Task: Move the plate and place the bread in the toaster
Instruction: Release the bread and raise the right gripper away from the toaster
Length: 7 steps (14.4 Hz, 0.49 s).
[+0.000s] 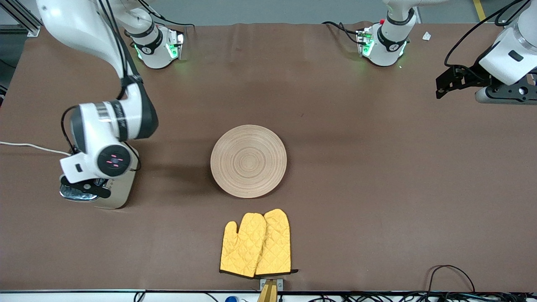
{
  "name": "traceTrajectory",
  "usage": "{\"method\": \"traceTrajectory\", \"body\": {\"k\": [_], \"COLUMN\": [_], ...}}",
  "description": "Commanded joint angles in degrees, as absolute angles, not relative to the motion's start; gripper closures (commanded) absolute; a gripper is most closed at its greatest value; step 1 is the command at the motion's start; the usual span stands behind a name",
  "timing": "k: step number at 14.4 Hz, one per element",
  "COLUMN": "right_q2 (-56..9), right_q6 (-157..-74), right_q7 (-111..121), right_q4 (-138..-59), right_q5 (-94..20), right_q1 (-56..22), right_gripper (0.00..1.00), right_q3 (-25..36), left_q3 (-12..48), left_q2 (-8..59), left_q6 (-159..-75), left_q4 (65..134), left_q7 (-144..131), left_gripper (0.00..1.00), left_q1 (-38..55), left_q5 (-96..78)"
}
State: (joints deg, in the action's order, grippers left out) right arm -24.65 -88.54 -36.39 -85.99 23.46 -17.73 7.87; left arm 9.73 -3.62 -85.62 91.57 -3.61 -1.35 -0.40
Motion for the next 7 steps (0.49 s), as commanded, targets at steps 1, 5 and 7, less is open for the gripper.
{"method": "traceTrajectory", "body": {"k": [1,5,7], "right_q2": [-14.79,-5.2,-2.21], "right_q6": [-87.89,-88.33,-87.54], "right_q7": [-31.13,-25.24,-20.32], "right_q4": [-86.66,-86.75,-87.1], "right_q5": [12.33,-1.29,-1.41], "right_q1": [-13.72,-8.01,-7.82], "right_gripper": [0.0,0.0,0.0], "right_q3": [7.29,7.21,7.29], "left_q3": [9.4,9.32,9.23], "left_q2": [-4.04,-4.13,-4.22], "left_q6": [-85.96,-85.35,-84.73], "left_q4": [91.5,91.32,91.32], "left_q7": [-2.73,-2.2,-2.02], "left_gripper": [0.0,0.0,0.0], "left_q1": [-1.41,-1.41,-1.41], "left_q5": [-0.53,-0.53,-0.53]}}
